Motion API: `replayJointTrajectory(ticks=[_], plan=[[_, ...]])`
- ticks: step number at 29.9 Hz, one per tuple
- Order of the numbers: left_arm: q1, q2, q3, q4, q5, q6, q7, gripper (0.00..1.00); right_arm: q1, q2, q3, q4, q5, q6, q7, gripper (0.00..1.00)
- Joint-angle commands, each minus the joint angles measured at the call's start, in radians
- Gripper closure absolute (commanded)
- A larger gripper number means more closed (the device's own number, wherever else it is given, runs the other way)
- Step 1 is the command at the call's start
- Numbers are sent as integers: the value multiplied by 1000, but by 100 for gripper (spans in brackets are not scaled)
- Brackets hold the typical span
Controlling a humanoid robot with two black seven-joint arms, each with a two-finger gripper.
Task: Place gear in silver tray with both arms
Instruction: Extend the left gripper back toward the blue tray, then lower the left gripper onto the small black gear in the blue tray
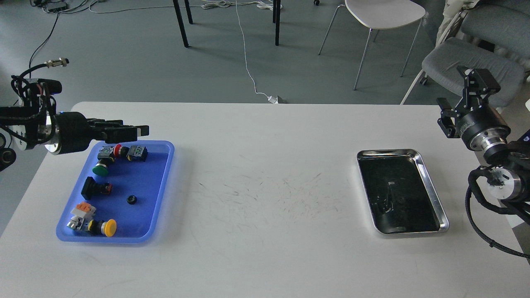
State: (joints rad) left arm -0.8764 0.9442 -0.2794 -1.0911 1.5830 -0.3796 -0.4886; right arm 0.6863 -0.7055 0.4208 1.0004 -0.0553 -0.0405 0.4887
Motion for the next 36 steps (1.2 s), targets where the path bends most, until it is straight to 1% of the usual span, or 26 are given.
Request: replayJointTrajectory(ticks=[1, 3, 7, 11, 13, 22, 30, 32, 33, 35, 36], plan=[[5, 60, 14, -81, 81, 7, 0, 2, 1, 0, 0, 0, -3, -1, 0, 7], [1, 94, 11, -104, 97, 5, 0, 2, 1, 0, 0, 0, -3, -2, 0, 7], [22, 113, 14, -121, 138, 22, 0, 2, 1, 0, -2, -2, -3, -2, 0, 7], [86, 125, 57, -135, 144, 54, 0, 3, 1, 0, -2, -2, -3, -2, 0, 7], [94, 116, 63, -128, 135, 74, 0, 6, 1, 0, 0, -2, -3, -2, 0, 7], [111, 100, 95, -128, 164, 97, 0, 6, 1, 0, -2, -3, -3, -1, 0, 7], [123, 36, 111, -124, 157, 97, 0, 9, 1, 0, -1, -3, -3, -2, 0, 7], [134, 21, 111, -112, 157, 99, 0, 13, 1, 0, -2, -3, -3, -2, 0, 7], [142, 13, 111, -99, 160, 99, 0, 13, 1, 0, -2, -3, -4, -2, 0, 7], [158, 2, 111, -84, 160, 99, 0, 18, 1, -2, -2, -3, -5, -2, 0, 7], [166, -1, 111, -84, 163, 100, 0, 19, 1, -2, -2, -3, -5, -1, 0, 7]])
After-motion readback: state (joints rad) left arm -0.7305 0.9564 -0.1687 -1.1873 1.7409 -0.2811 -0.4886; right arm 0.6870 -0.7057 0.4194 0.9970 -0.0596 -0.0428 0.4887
